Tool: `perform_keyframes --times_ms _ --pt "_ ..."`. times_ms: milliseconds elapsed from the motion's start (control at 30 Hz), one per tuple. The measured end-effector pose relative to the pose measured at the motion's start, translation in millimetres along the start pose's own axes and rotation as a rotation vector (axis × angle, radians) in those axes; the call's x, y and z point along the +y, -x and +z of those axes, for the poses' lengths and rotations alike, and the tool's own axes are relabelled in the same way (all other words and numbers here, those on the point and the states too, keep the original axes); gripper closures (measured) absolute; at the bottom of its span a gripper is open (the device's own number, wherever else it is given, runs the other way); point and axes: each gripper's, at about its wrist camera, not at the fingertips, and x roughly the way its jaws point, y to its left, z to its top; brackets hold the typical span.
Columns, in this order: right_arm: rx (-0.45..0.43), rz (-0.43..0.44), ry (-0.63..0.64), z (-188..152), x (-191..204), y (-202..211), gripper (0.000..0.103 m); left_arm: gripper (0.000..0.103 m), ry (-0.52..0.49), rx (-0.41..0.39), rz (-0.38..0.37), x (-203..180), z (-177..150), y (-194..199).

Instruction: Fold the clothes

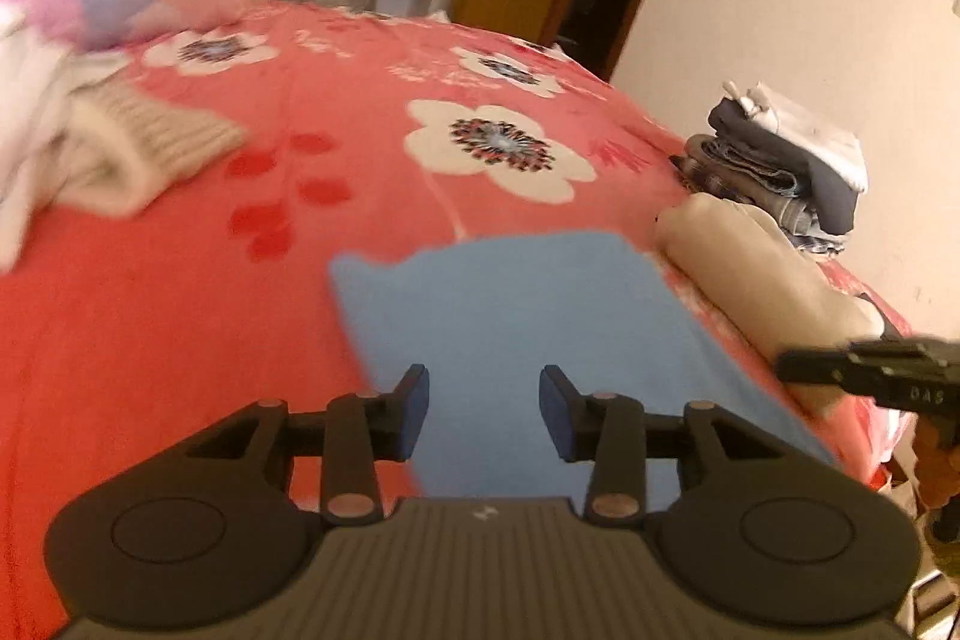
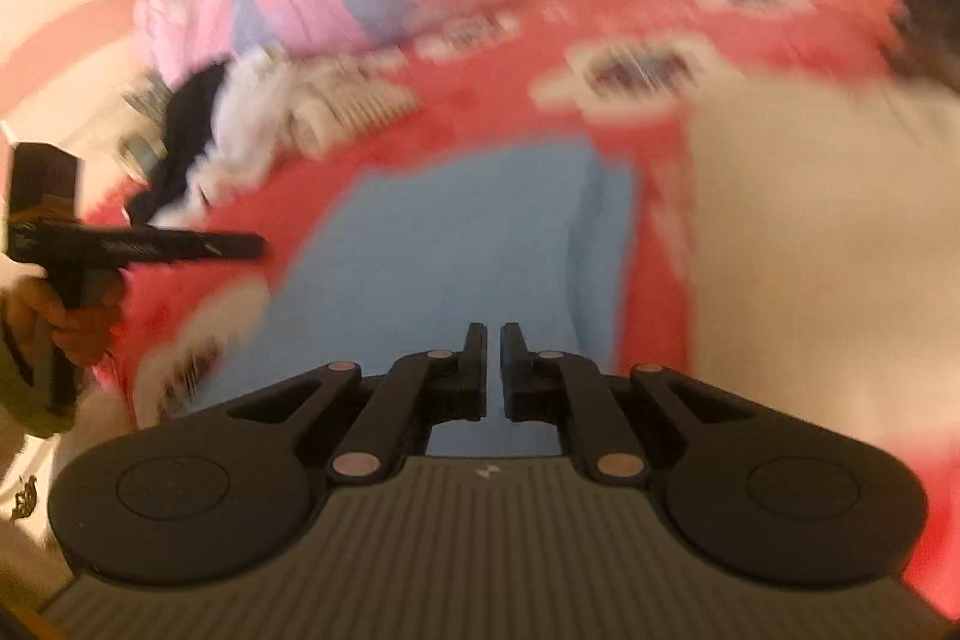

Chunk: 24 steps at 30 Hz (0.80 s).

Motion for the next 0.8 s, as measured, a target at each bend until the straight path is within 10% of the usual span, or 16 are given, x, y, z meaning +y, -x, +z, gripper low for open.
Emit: perform_keyframes --times_ms 167,300,600,800 --pt "0.067 -0.025 0.029 6.5 -2.4 -66.7 0.100 0.067 0.051 0.093 0.083 34.6 7.1 -63.2" --pt "0.101 -0.031 -0.038 -11.9 -23.0 -45.5 0.102 0.062 0.083 0.051 0.131 54.4 15.5 -46.2" --pt "0.059 0.005 0.011 61.5 -19.8 -95.8 0.098 0.058 -0.001 0.100 0.161 42.0 37.2 -97.4" --pt "-0.005 -0.273 -0.152 62.7 -57.5 -110.2 0.098 0.059 0.074 0.027 0.238 58.3 46.8 -63.2"
